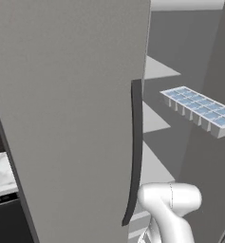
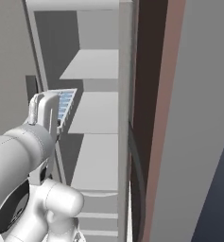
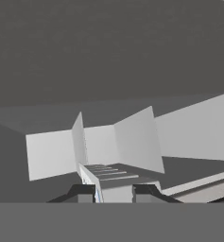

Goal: The ice cube tray has been filled with water. Take the tray and place it in the freezer to make ice. Close the freezer door after placing the tray.

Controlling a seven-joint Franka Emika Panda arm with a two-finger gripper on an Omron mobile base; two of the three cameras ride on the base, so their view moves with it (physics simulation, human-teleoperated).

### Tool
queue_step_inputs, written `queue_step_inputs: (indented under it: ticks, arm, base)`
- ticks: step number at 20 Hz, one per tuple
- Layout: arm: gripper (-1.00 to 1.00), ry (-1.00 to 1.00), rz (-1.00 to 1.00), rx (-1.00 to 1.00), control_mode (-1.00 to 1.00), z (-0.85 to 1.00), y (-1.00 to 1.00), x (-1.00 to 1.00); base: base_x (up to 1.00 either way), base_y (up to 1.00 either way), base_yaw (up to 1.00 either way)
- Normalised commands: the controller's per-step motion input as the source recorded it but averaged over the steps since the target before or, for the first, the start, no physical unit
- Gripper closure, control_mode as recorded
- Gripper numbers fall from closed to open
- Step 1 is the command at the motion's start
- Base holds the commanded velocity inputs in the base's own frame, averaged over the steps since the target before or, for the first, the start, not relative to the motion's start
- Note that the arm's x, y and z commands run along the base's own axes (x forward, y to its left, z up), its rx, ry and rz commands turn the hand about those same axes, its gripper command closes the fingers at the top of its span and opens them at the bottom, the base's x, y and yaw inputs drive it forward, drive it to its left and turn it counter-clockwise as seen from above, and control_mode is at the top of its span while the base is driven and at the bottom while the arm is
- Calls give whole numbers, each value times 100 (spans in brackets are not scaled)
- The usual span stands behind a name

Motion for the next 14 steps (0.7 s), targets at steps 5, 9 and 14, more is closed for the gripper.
queue_step_inputs:
  ticks: [5,9,14]
  arm:
    - [100,0,0,0,100,0,0,0]
    - [100,0,0,0,100,0,0,0]
    - [100,0,0,0,100,0,0,0]
  base:
    - [5,-5,-8]
    - [0,-6,-7]
    - [0,-6,-5]
